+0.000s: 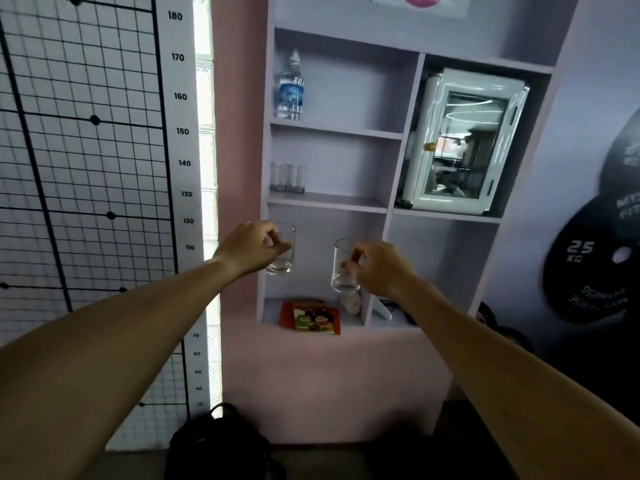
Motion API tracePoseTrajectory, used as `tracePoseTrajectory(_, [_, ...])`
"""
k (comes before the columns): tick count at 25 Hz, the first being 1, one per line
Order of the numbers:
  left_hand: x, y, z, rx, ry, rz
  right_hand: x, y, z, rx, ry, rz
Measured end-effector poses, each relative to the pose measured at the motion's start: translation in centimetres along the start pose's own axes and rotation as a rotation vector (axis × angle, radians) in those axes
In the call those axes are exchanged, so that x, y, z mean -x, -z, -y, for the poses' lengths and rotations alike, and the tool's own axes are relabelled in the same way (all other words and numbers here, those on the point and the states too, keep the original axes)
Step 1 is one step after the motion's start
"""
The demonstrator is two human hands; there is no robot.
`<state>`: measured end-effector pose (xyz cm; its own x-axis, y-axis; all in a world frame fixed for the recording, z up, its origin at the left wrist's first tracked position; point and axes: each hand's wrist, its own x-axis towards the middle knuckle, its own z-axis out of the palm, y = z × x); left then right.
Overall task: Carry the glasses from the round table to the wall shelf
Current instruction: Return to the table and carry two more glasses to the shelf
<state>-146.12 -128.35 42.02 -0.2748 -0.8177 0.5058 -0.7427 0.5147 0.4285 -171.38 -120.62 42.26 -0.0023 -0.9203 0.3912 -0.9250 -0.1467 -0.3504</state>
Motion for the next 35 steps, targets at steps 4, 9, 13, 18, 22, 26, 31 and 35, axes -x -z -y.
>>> tracePoseTrajectory(4, [-5.2,-1.7,2.6,-0.012,-0.011,-0.009,-6.5,-1.4,-0.9,0.023,0.016,-0.001])
tracePoseTrajectory(9, [-15.3,-1.4,5.5,-0.006,-0.038,-0.083,-17.5,-1.5,-1.1,0.017,0.05,-0.111])
tracePoseTrajectory(13, [-21.6,-2.1,8.1,-0.046,-0.073,-0.119,-24.2,-3.2,-1.3,0.005,0.08,-0.111])
tracePoseTrajectory(18, [-27.5,-3.1,9.9,-0.101,-0.07,-0.14,-31.6,-4.6,-2.1,0.001,0.129,-0.109])
tracePoseTrajectory(22, [-30.6,-4.3,11.1,-0.182,-0.054,-0.137,-36.7,-6.0,-2.8,0.015,0.169,-0.045])
tracePoseTrajectory(26, [-34.0,-5.7,11.1,-0.267,-0.005,-0.151,-41.7,-7.1,-4.6,-0.041,0.211,0.007])
tracePoseTrajectory(31, [-35.0,-6.0,10.6,-0.362,-0.026,-0.138,-42.7,-7.1,-4.6,-0.073,0.217,-0.035])
tracePoseTrajectory(35, [-35.8,-5.7,11.3,-0.502,-0.003,-0.167,-44.3,-8.1,-4.3,-0.153,0.267,-0.057])
